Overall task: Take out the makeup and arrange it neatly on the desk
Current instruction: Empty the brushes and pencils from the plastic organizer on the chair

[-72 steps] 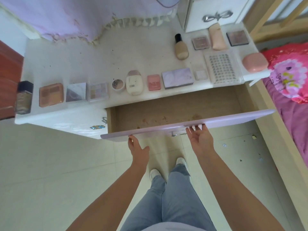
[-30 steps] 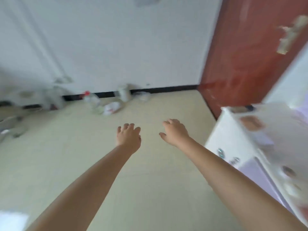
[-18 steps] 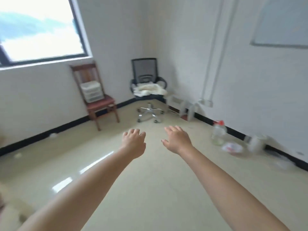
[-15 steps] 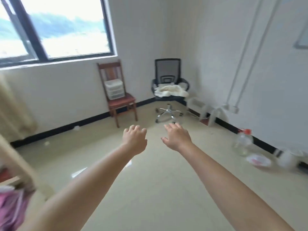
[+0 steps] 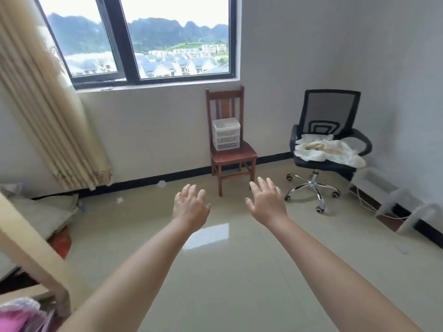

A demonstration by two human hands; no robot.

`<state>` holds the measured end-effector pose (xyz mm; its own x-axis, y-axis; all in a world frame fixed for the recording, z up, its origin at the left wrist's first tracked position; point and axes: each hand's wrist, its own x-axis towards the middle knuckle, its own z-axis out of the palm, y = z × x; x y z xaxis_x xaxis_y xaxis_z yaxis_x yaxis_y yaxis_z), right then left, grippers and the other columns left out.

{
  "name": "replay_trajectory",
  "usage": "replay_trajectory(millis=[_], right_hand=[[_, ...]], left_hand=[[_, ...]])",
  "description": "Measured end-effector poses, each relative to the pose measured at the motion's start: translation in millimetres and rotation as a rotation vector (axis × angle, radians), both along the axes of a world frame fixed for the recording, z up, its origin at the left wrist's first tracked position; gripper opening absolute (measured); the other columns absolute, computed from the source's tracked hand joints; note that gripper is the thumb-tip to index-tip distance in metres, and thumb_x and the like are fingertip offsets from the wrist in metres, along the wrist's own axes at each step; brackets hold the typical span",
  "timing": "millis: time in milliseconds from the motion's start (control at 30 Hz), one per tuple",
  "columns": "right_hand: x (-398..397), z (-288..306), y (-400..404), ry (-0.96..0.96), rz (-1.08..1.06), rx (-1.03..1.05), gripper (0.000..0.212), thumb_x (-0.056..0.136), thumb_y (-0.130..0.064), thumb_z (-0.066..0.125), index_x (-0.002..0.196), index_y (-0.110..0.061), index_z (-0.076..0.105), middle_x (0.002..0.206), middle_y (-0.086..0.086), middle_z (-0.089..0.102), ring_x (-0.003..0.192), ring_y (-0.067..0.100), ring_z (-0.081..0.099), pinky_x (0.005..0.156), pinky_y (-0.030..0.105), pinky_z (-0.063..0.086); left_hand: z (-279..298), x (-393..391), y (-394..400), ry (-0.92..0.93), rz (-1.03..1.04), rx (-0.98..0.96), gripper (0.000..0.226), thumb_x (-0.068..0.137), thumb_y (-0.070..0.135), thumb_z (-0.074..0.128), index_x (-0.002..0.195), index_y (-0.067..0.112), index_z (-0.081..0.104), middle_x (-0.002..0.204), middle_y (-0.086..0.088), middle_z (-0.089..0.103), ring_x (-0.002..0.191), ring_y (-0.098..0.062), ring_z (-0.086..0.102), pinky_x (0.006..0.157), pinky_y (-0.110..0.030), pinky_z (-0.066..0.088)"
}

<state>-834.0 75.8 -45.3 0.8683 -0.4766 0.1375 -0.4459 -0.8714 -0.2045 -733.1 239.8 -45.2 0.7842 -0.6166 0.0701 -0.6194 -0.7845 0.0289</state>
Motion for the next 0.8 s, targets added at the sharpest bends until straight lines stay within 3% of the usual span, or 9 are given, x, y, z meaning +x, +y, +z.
replay_trajectory(millis=[300,433,800], right_hand=[[220.1,-10.9,-116.6,-0.106,-0.010,-0.010,0.050,0.093,-0.029,0.041,0.139,-0.011,0.032,0.151,0.010,0.023,0.141,0.025,0.014,0.113,0.040,0.010],[326.4,-37.2,-157.2,-0.067,-0.035,-0.003,0.049,0.093,-0.028,0.040,0.139,-0.010,0.033,0.152,0.010,0.023,0.141,0.024,0.015,0.113,0.040,0.012],[550.7,-78.7,-314.3,-0.002,-0.147,0.038,0.049,0.092,-0.027,0.042,0.138,-0.009,0.034,0.150,0.010,0.025,0.140,0.024,0.017,0.112,0.039,0.013]], left_hand=[[-17.1,210.7,-100.6,-0.031,0.124,-0.086,0.051,0.096,0.035,0.033,0.142,0.013,0.024,0.152,-0.010,0.017,0.142,-0.022,0.008,0.114,-0.037,0.010],[-37.1,316.4,-150.5,0.005,0.185,-0.090,0.052,0.097,0.035,0.033,0.142,0.012,0.022,0.152,-0.010,0.016,0.141,-0.021,0.008,0.114,-0.037,0.010],[-77.4,567.2,-323.2,0.068,0.057,0.026,0.051,0.097,0.035,0.031,0.141,0.011,0.023,0.151,-0.010,0.019,0.141,-0.023,0.012,0.112,-0.037,0.015]])
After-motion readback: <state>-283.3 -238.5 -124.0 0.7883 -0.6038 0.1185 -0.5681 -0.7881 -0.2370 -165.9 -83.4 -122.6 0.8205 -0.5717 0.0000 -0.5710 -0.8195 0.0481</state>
